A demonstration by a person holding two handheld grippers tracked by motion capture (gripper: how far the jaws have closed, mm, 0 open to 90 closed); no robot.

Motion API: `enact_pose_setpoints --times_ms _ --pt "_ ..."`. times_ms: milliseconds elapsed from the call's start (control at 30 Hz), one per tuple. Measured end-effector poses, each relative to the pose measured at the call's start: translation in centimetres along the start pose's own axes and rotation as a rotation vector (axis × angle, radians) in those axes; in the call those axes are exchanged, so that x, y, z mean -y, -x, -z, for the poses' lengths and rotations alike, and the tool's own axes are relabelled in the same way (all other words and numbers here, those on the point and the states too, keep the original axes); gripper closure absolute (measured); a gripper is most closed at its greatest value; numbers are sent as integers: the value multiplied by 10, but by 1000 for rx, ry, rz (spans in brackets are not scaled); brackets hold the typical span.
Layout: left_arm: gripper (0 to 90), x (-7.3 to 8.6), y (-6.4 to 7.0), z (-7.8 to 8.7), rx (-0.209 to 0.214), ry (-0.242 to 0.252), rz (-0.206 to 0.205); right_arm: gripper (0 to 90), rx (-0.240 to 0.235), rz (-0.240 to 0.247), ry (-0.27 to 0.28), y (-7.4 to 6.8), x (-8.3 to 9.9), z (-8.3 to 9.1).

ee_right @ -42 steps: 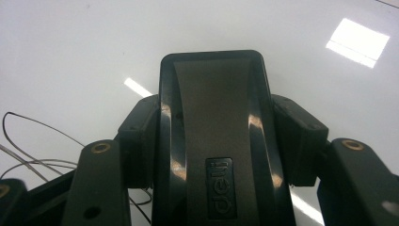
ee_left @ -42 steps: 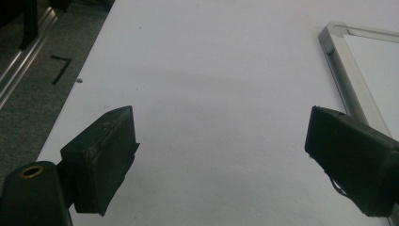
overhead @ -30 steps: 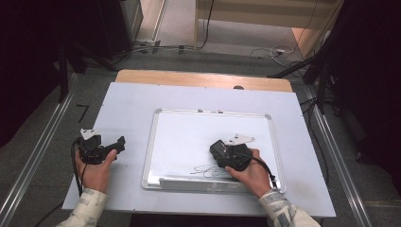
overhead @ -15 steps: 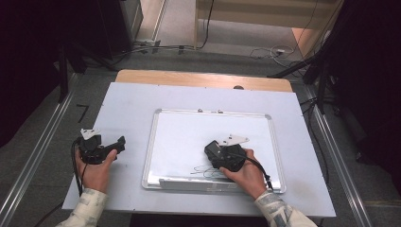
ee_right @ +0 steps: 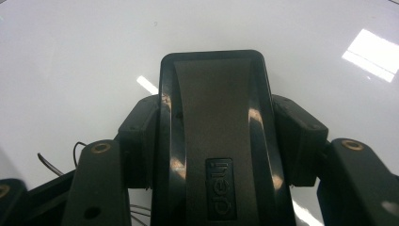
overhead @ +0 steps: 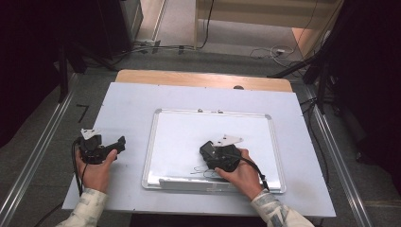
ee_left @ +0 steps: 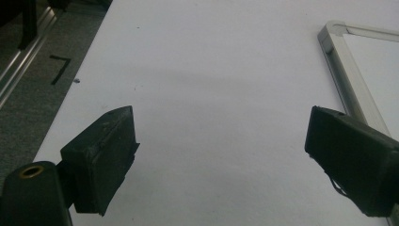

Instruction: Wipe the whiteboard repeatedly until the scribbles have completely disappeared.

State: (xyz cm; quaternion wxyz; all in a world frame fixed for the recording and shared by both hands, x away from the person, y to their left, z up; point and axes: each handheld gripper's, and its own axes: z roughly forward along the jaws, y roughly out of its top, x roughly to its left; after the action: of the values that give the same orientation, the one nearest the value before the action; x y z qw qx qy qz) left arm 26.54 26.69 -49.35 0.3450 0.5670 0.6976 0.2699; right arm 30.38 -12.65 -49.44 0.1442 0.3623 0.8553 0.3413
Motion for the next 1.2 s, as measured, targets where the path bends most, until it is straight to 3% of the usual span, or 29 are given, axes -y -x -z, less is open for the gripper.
enact_pose_setpoints --times_ms 1200 --pt "98 0 0 0 0 -1 -1 388 -63 61 -7 -40 -22 -22"
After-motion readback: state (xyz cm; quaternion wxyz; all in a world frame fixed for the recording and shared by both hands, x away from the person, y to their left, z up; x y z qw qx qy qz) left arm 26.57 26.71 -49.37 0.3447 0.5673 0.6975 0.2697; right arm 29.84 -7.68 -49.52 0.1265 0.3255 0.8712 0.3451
